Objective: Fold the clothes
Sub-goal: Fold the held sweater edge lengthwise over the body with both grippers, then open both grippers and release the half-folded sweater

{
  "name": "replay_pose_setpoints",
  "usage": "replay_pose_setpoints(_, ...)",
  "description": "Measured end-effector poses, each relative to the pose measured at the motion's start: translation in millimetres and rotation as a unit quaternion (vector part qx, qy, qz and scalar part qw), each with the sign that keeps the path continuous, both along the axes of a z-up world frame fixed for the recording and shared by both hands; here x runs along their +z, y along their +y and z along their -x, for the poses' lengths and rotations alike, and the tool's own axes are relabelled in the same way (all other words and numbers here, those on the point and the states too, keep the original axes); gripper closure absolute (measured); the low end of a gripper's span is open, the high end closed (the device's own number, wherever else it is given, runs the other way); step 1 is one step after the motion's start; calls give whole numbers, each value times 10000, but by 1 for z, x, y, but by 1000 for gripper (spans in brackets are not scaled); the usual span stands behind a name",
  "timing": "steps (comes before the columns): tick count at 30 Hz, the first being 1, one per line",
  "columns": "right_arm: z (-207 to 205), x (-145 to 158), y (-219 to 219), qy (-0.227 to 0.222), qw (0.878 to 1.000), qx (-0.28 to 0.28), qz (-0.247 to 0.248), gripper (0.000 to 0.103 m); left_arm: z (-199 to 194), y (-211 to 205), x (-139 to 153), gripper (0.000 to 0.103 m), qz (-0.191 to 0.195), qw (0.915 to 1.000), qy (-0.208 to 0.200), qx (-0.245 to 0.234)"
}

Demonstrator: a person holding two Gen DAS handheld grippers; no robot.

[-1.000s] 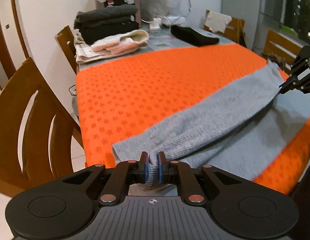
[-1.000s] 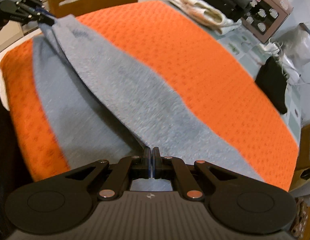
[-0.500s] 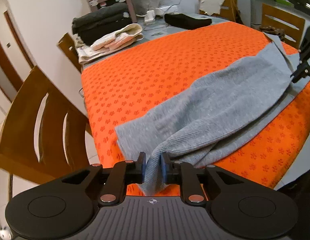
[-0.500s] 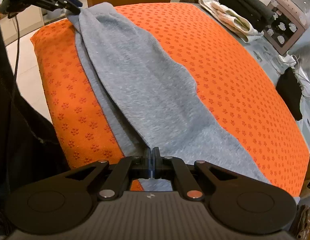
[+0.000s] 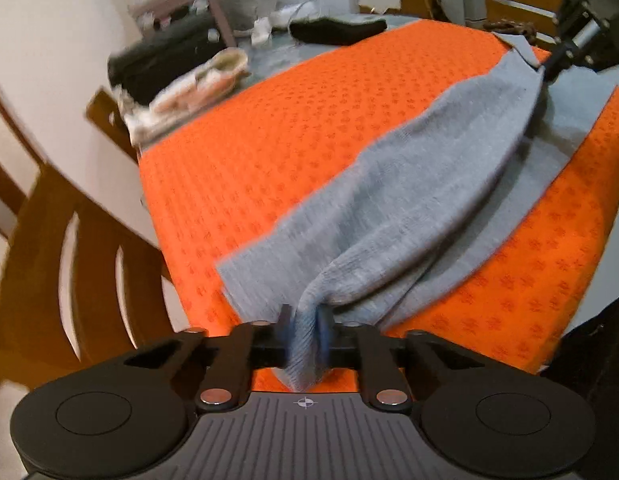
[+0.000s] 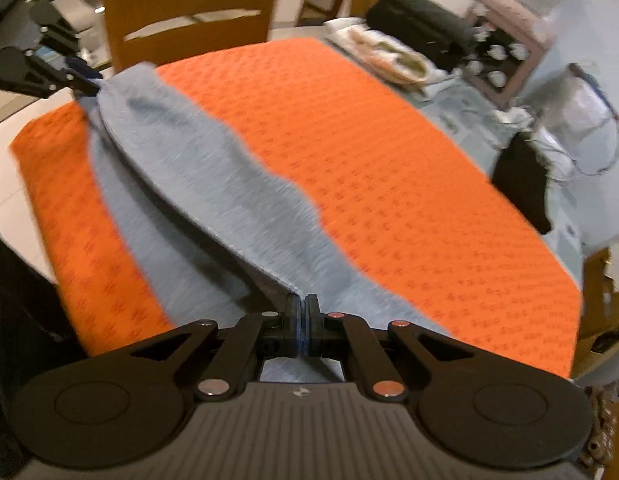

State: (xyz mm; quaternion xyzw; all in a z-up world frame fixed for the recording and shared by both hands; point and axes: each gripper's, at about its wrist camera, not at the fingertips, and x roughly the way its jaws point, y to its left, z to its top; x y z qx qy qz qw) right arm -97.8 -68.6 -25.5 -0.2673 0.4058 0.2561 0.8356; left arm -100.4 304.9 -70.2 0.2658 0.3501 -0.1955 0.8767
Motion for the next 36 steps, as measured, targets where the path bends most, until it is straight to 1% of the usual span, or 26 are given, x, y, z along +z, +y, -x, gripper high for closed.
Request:
replay_pose_setpoints(5, -20, 12, -1, -482, 9976, -498, -29, 101, -36, 2, 32, 92, -45, 9970, -769, -105)
replay_pose_setpoints(8, -31, 18, -2, -771, 9939, -784, -54, 101, -45, 3, 33, 92, -231, 9935, -1072, -302)
replay_pose_setpoints(10, -28, 15, -1, -726, 9946, -742, -78, 101, -49, 3, 33, 92, -361, 9903, -1268, -438)
replay_pose_setpoints(11, -26, 14, 0, -698, 9950, -715, -90, 101, -47, 4, 31, 92, -408, 9893, -1289, -542)
replay_pose_setpoints(14, -11, 4, 3, -435, 9975, -540, -114, 101, -30, 8, 21, 92, -477, 9888, -1140, -838)
replay_pose_setpoints(18, 13, -19, 9, 62, 9992, -379, -54, 101, 0, 13, 2, 92, -481, 9910, -668, -1053)
replay_pose_setpoints(22, 30, -39, 15, 409, 9987, -277, 98, 101, 22, 10, -19, 92, -648, 9893, -424, -1237)
replay_pose_setpoints(25, 36, -46, 22, 537, 9982, -218, 148, 101, 27, 10, -25, 92, -720, 9891, -369, -1231)
replay_pose_setpoints(27, 40, -49, 26, 582, 9980, -168, 198, 101, 27, 12, -24, 92, -693, 9898, -364, -1189)
replay_pose_setpoints(30, 39, -53, 27, 647, 9973, -206, 267, 101, 28, 16, -26, 92, -726, 9899, -226, -1193)
replay_pose_setpoints(32, 34, -60, 27, 705, 9966, -350, 251, 100, 27, 17, -30, 88, -714, 9899, -67, -1219)
replay_pose_setpoints(33, 33, -61, 27, 741, 9962, -408, 215, 99, 25, 20, -28, 88, -592, 9914, 28, -1168)
replay_pose_setpoints(35, 30, -59, 27, 760, 9957, -504, 146, 96, 20, 26, -21, 83, -292, 9940, 224, -1032)
replay_pose_setpoints(36, 29, -55, 24, 778, 9954, -554, 54, 95, 18, 29, -18, 83, -141, 9947, 322, -964)
